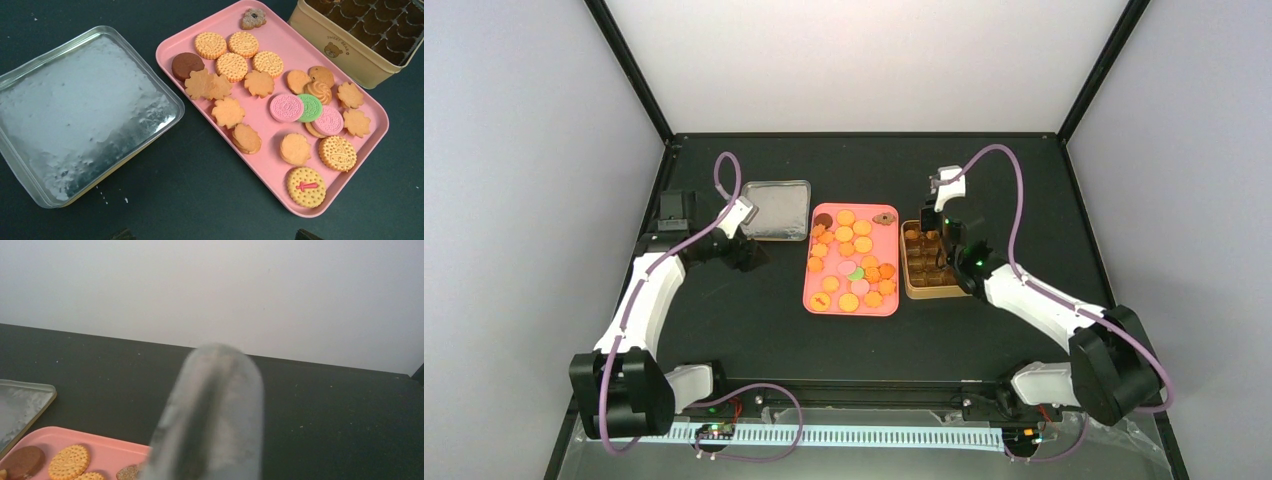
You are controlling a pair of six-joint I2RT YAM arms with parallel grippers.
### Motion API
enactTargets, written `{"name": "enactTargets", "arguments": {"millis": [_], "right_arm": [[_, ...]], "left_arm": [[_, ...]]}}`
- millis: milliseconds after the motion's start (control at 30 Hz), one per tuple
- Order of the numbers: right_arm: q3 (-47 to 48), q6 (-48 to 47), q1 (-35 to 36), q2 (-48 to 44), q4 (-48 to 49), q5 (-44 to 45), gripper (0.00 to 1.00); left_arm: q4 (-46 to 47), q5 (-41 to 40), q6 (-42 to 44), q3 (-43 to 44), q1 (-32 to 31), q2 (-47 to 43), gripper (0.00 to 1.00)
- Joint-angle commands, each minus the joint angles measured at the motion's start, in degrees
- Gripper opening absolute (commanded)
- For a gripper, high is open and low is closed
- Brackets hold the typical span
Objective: Pack the cookies
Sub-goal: Place the fake cookies in the empty pocket of the box.
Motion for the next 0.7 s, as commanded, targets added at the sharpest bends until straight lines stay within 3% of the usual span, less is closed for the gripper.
{"name": "enactTargets", "arguments": {"millis": [0,300,667], "right_arm": [[1.2,0.6,-0.3,-2.6,0.8,-0.4,0.31],[-1.8,1.2,2.6,-13.4,-5.0,-4.4,0.28],[-4.4,4.2,20.6,-16.9,-7.3,1.4,0.29]], "left_arm": [[-1.0,0.8,1.2,2.8,0.6,-1.3,0.86],[-2.5,0.4,-0.1,4.9,0.7,-1.6,0.86],[-6.1,-2.4,1.1,4.6,1.2,-4.3,0.86]]}}
